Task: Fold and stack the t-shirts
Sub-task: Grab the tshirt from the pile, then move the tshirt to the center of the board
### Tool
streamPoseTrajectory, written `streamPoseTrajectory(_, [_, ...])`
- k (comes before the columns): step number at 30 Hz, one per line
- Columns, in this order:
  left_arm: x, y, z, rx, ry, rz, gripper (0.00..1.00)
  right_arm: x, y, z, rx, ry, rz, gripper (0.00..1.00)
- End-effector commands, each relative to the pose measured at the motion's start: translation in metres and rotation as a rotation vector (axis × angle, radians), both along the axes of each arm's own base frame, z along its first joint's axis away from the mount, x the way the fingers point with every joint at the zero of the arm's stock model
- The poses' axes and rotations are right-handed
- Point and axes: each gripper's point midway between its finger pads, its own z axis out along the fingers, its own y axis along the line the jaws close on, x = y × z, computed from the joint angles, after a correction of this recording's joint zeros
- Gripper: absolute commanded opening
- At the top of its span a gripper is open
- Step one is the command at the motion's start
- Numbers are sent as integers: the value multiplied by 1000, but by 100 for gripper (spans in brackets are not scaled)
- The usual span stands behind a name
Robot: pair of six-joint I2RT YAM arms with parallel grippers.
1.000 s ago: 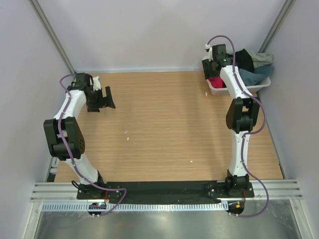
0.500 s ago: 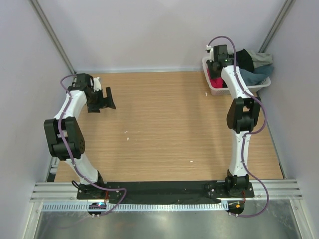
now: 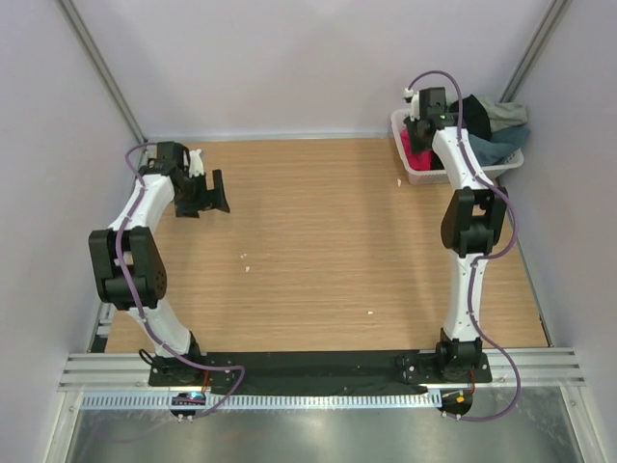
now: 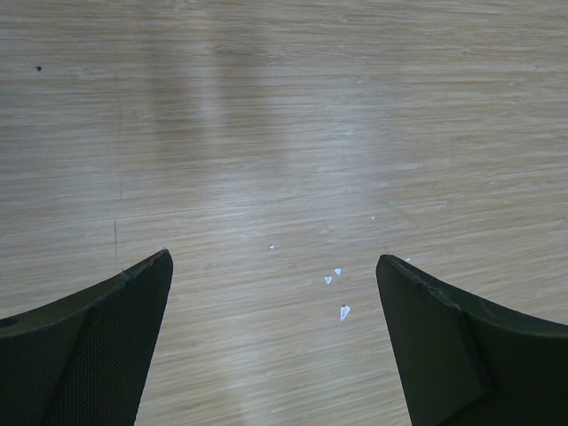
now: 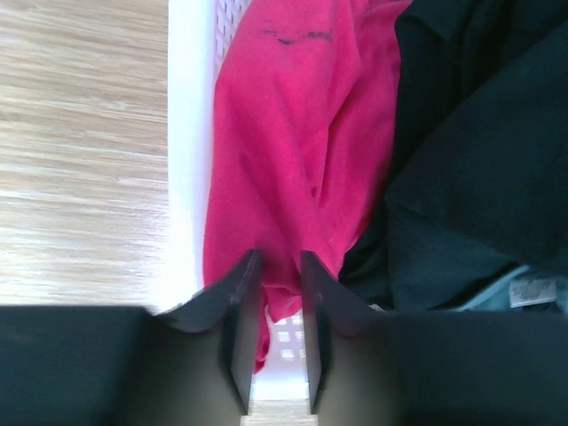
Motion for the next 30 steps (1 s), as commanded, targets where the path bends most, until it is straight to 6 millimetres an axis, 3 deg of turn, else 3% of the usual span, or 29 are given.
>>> streamPoseTrajectory(1, [-1,1,4,21,-13,-16,98,6,3,17,36,-35,26,23])
streamPoseTrajectory(6, [0,-1,2,16,-8,-15,97,0,4,23,39,-30,46,8])
streamPoseTrajectory(11, [3,-4,4,17,-17,-20,97,-2,2,42,42,-62,60,1])
streamPoseTrajectory(13, [4,-4,7,20,-27,-24,96,2,0,68,35,-120,63,1])
streamPoseTrajectory(14, [4,-4,9,22,-33,-24,96,4,-1,96,33,-182,64,1])
streamPoseTrajectory(16, [7,-2,11,30,-43,-22,96,6,-1,131,13,-263,89,1])
streamPoseTrajectory(17, [9,0,13,44,-51,-17,96,2,0,165,-4,-334,104,1])
streamPoseTrajectory(20, [24,17,20,159,-101,45,100,-9,-6,215,-142,-443,147,1])
streamPoseTrajectory(23, [43,30,38,256,-176,61,99,-19,-10,242,-216,-529,166,1])
streamPoseTrajectory(24, [55,32,50,269,-216,66,99,-33,-6,272,-233,-591,174,1])
streamPoseTrajectory(27, [80,43,80,312,-304,130,100,-58,1,322,-295,-695,188,1])
streamPoseTrajectory(29, [89,42,92,292,-324,156,99,-78,22,361,-321,-784,228,1])
streamPoseTrajectory(30, [96,38,102,269,-347,156,100,-99,24,389,-336,-848,220,1])
